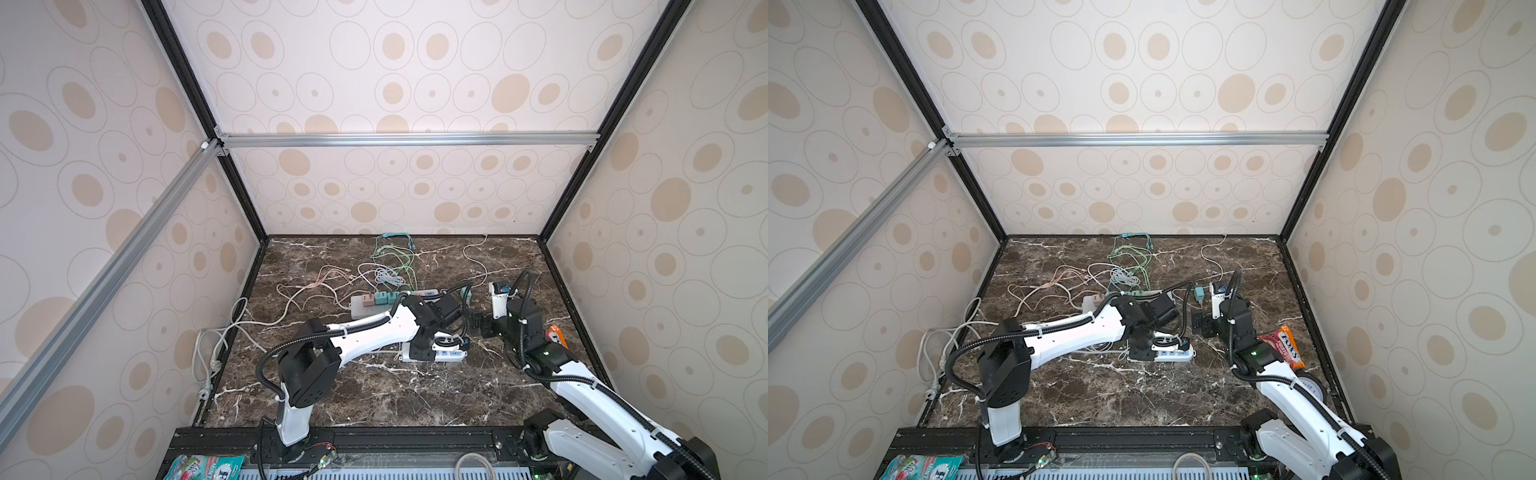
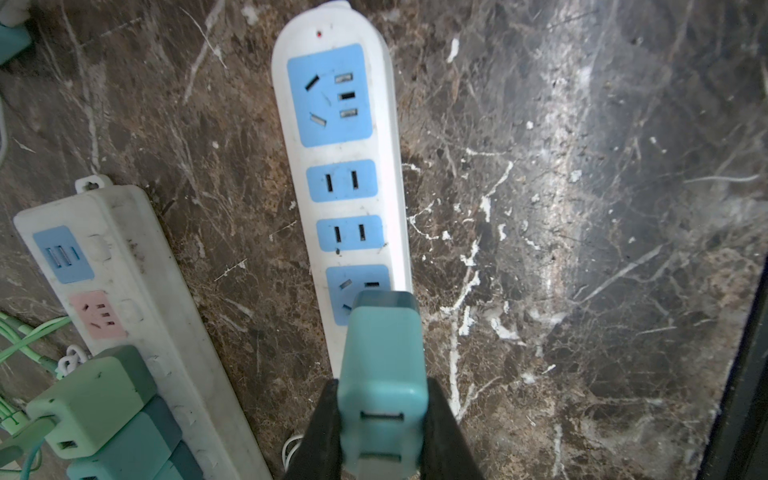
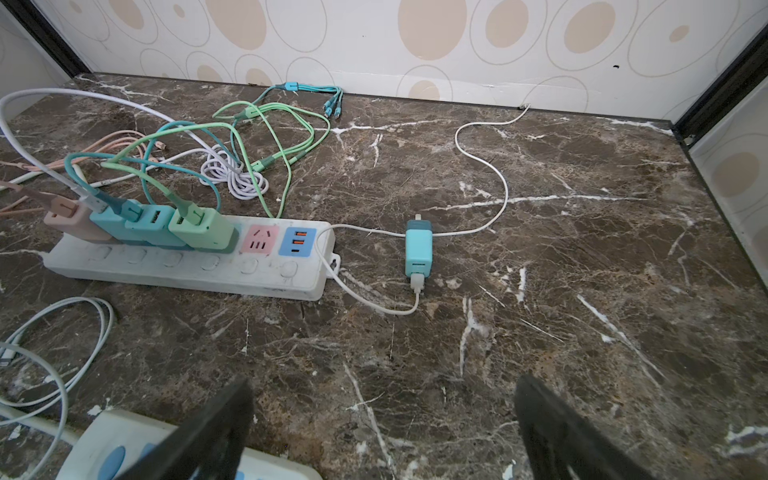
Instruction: Insert the plug
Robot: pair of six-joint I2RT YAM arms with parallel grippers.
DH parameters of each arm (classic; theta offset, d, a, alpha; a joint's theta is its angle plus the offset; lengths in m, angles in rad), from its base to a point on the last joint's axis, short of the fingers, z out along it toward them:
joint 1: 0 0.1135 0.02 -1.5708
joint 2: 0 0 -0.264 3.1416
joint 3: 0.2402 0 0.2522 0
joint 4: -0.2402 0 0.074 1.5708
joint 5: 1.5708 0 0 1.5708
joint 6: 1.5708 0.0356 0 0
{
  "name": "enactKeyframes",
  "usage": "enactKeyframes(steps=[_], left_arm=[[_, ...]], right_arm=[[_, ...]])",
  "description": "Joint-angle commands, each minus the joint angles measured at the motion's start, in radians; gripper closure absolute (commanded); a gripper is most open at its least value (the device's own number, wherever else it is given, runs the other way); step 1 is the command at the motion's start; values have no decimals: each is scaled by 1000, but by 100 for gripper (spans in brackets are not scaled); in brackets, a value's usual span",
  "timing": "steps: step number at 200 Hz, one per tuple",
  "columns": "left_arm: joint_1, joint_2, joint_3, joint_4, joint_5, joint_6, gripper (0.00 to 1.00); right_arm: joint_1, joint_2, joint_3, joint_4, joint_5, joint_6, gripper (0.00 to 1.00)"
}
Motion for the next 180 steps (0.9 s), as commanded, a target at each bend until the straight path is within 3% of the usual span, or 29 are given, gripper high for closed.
enactKeyframes(steps=[1,180], left_arm=[[9,20,38,-15,0,48,100],[31,145,109,-82,16,99,100]], right_arm=[[-7,-3,-9,4,10,13,1],[-7,-24,-28,10,19,30,0]])
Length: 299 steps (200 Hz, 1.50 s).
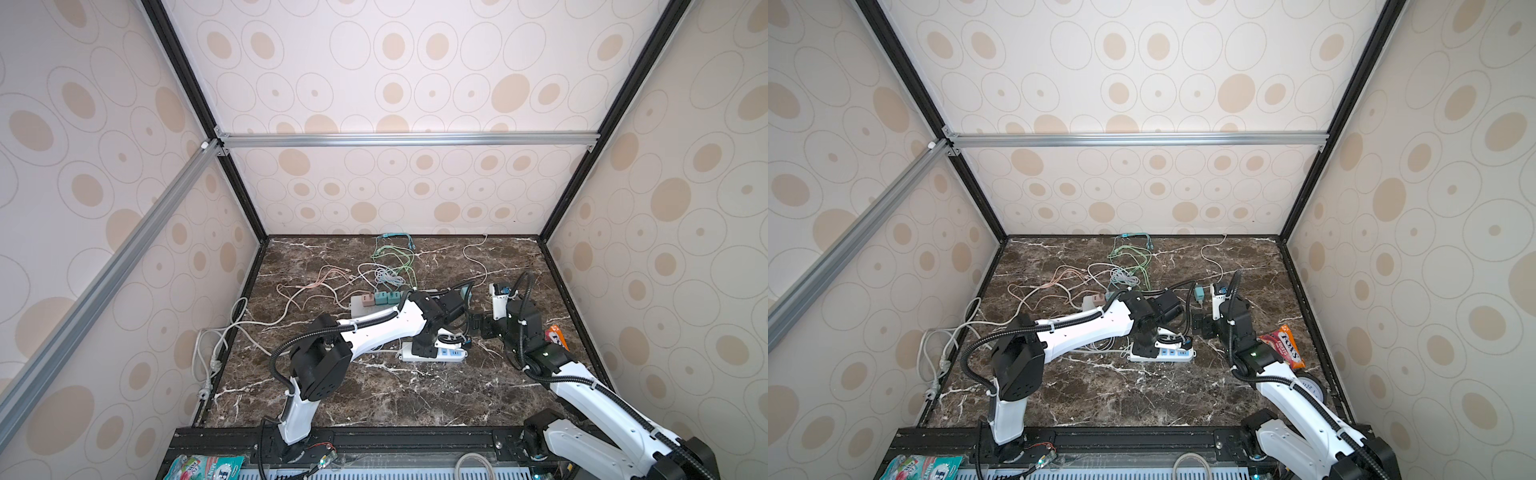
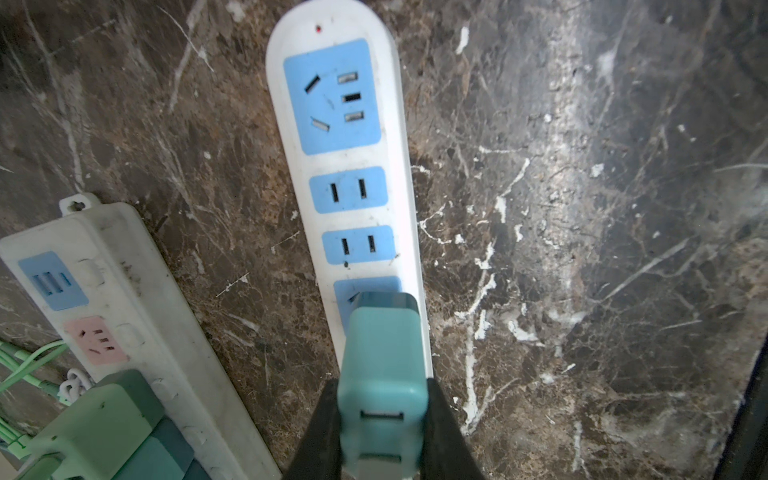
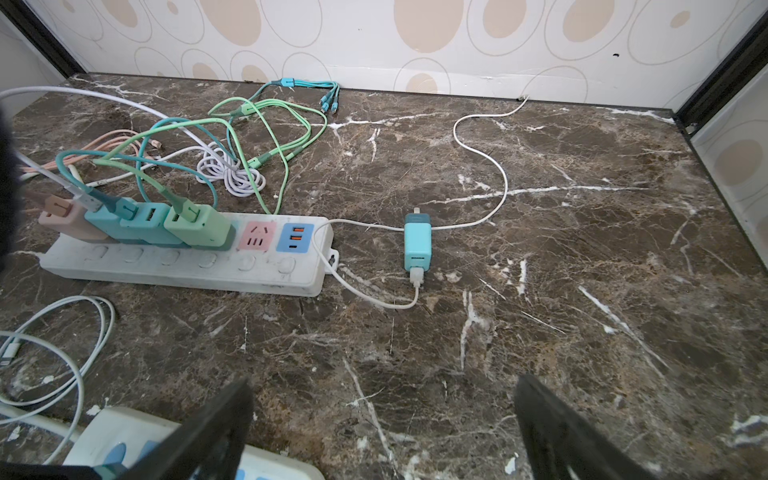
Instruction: Insert the plug
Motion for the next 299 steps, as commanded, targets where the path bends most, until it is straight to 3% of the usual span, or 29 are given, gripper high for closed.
enactKeyframes(steps=[1,88,140,163,195,251,279,299], left_arm=[[12,52,2,-13,12,47,100],[71,-8,-123,83,137,51,100],[71,8,-172,115,66,55,100],[70,76,-118,78,6,75,100],[52,123,-77,63,19,99,100],[50,106,-221,136,57,64,100],[57,106,-226,160,53,67,100],[63,92,-174,166,40,78,77]], right_arm=[[-7,-20,-15,9,13,10,0],[-9,-18,-14,8,12,11,1],[-9,0,-2,15,8,17,1],[-8,8,9,14,7,9,0],[-9,3,10,6,17,14,1],[-9,0,0,3,30,11,0],[-10,11,10,4,23,9,0],[-15,21,29,-20,-5,14,0]])
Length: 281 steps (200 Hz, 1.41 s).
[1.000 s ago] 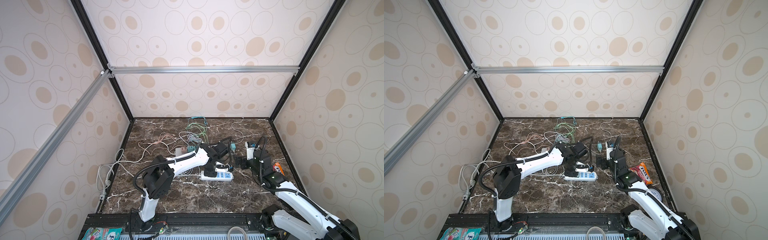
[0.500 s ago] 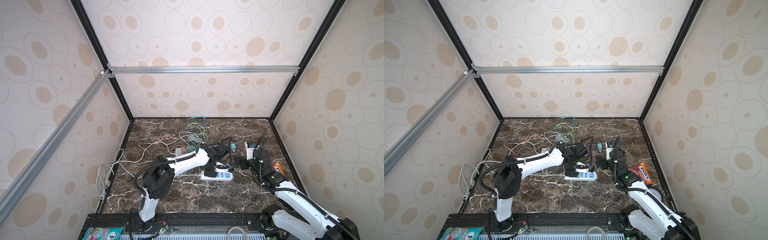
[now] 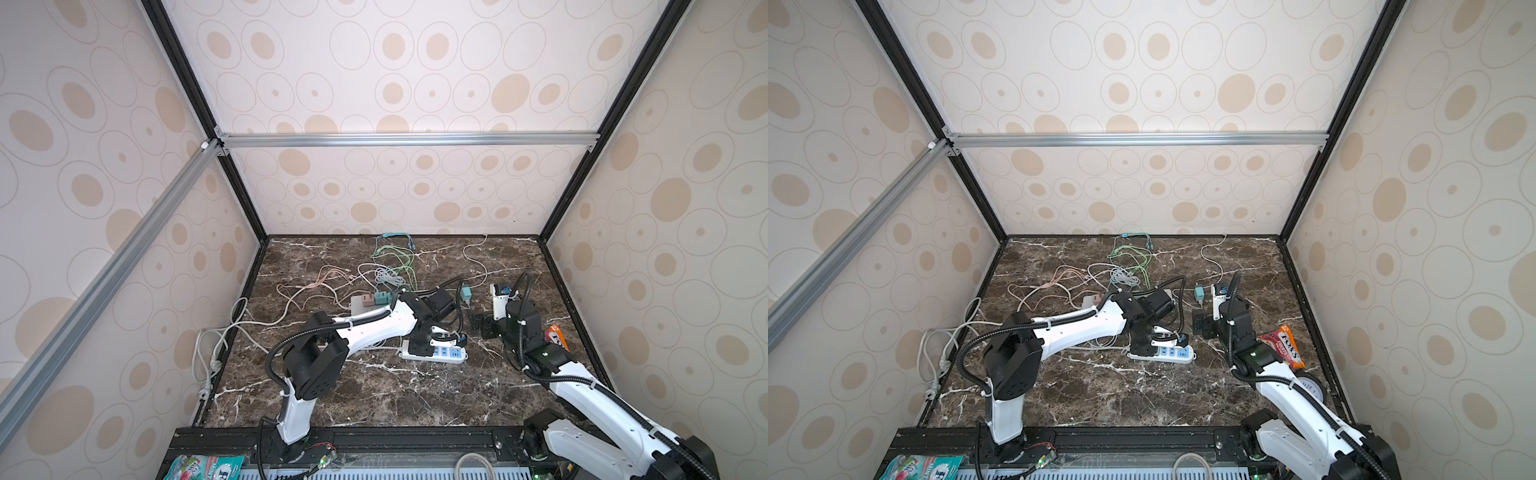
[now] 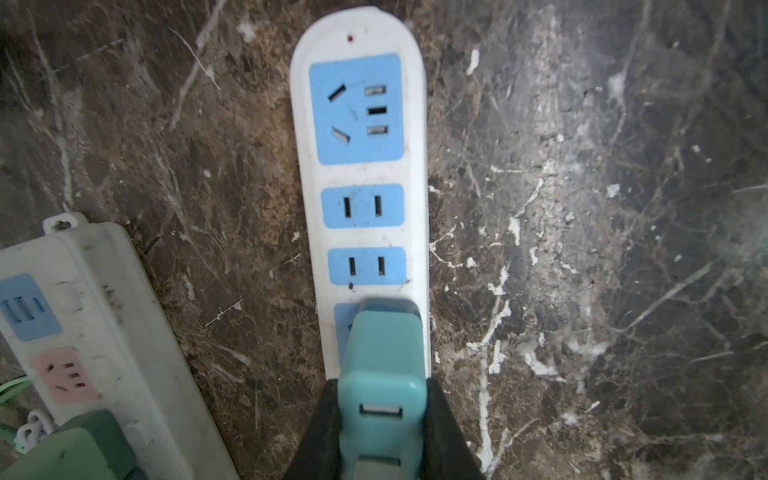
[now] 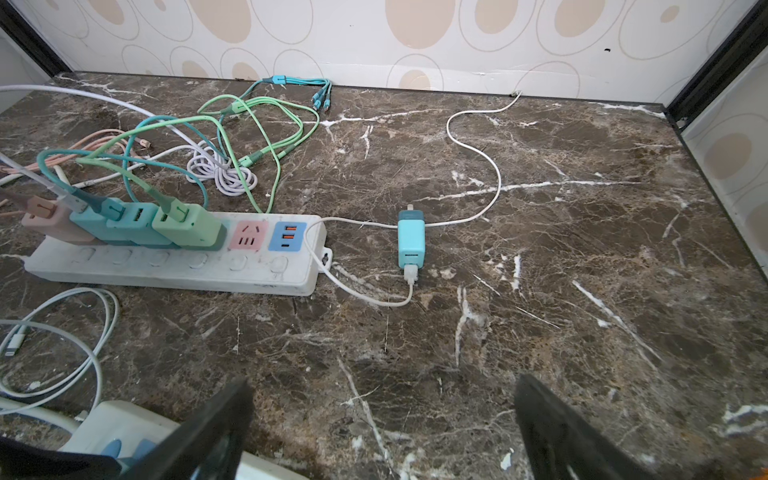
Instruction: Insert the plug
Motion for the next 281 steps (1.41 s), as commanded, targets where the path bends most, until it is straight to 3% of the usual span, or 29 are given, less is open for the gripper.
enactKeyframes(steps=[1,36,64,87,90,93,116,146,167,202,215,237,281], left_arm=[[10,115,-36,0,-42,42,76],[26,32,79,47,41,58,49],[43,-53,84,105,100,41,26],[65,-117,58,147,142,9,15],[68,-128,52,154,146,4,5],[72,-138,45,162,155,-6,2],[107,-234,-45,272,210,-72,1],[138,-359,-216,556,219,-228,2],[143,-410,-317,769,119,-379,2],[146,-437,-400,947,-36,-528,2],[147,-443,-422,992,-46,-553,2],[153,-444,-419,1013,-87,-597,2],[181,-442,-398,991,-147,-660,2]], right_arm=[[-13,14,35,-25,-20,10,0],[-58,74,92,-92,-67,65,1],[-136,179,164,-159,-117,124,1],[-178,309,240,-221,-142,166,0],[-180,328,251,-230,-144,170,1],[-183,348,263,-241,-145,173,1],[-188,501,354,-297,-133,208,1],[-188,698,475,-316,-153,211,6],[-188,818,563,-329,-162,213,12],[-188,961,689,-334,-205,190,25],[-187,1013,746,-369,-236,157,27],[-185,1081,818,-425,-186,146,35],[-181,1119,833,-415,-161,122,55]])
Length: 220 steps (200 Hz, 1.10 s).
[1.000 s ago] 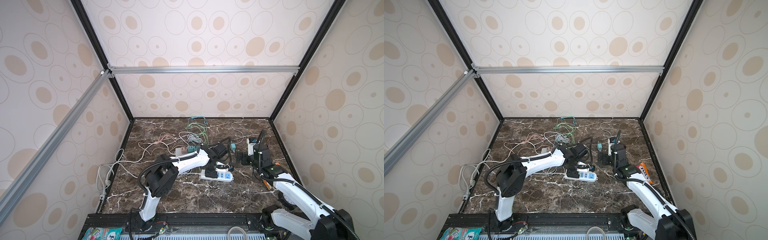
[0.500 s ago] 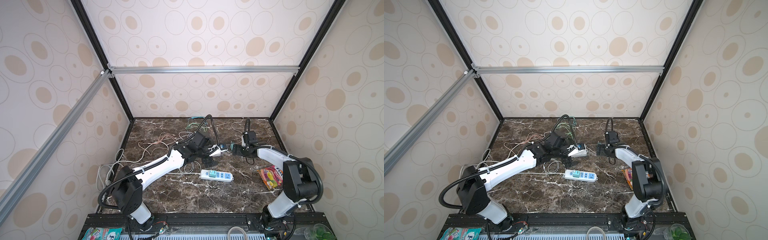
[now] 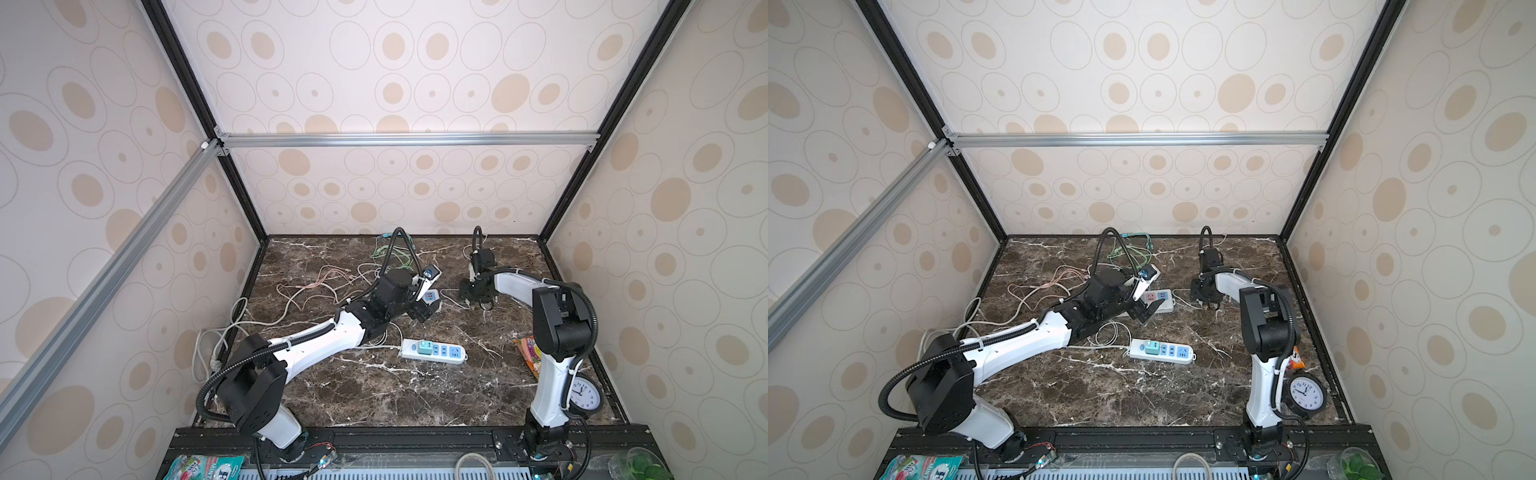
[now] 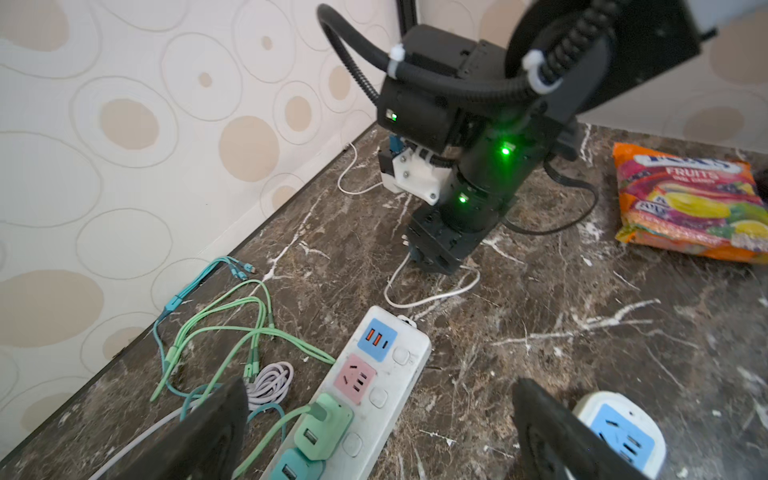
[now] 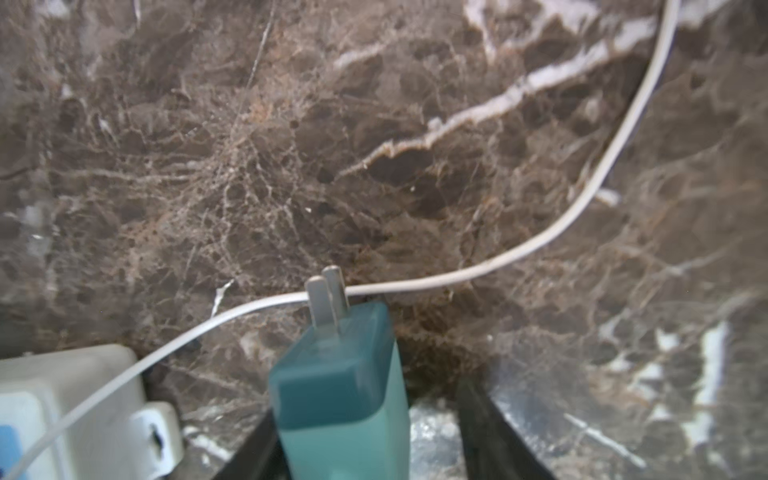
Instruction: Insert the plug
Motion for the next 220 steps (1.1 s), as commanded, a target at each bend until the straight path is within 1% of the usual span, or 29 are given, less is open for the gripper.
enactKeyframes(steps=[1,13,30,49,57,77,88,99,111,122,135,147,156,164,176,185,205,214,220], left_arm=[[20,-25,33,31,-53,-67,2],[33,-24,43,11,-30,-84,1],[59,-19,67,-29,11,-127,2],[84,-24,68,-44,104,-149,2],[88,-22,67,-46,118,-139,1],[89,-2,92,-86,118,-118,2],[92,16,124,-121,125,-118,2],[95,34,156,-153,162,-120,2],[95,48,174,-163,235,-117,2],[95,53,177,-172,319,-82,2],[96,57,178,-194,349,-34,5],[99,61,181,-226,399,24,7],[102,58,179,-239,457,70,10],[105,53,178,-248,542,105,11],[109,48,182,-253,622,139,12],[114,47,188,-256,668,159,15],[135,51,192,-234,758,154,24],[152,54,182,-192,804,118,26],[165,54,171,-154,829,73,26]], right_arm=[[4,32,7,-46,17,-20,56],[6,16,-4,-28,-10,-35,65],[9,-39,-46,14,-43,-59,74],[10,-116,-81,19,-64,-106,80],[10,-151,-88,6,-70,-132,81],[10,-250,-116,-12,-113,-225,82],[10,-316,-153,6,-167,-288,82],[10,-389,-196,34,-236,-353,82],[10,-467,-247,77,-340,-438,82],[12,-529,-282,97,-437,-512,82],[15,-587,-308,102,-515,-583,82],[17,-629,-323,91,-569,-645,82],[18,-655,-322,72,-608,-687,81],[20,-671,-319,50,-640,-722,81],[26,-689,-310,14,-686,-771,81],[37,-699,-302,-13,-700,-802,81],[61,-708,-292,-54,-727,-848,80],[67,-711,-295,-54,-750,-851,80],[71,-713,-296,-51,-764,-852,80]])
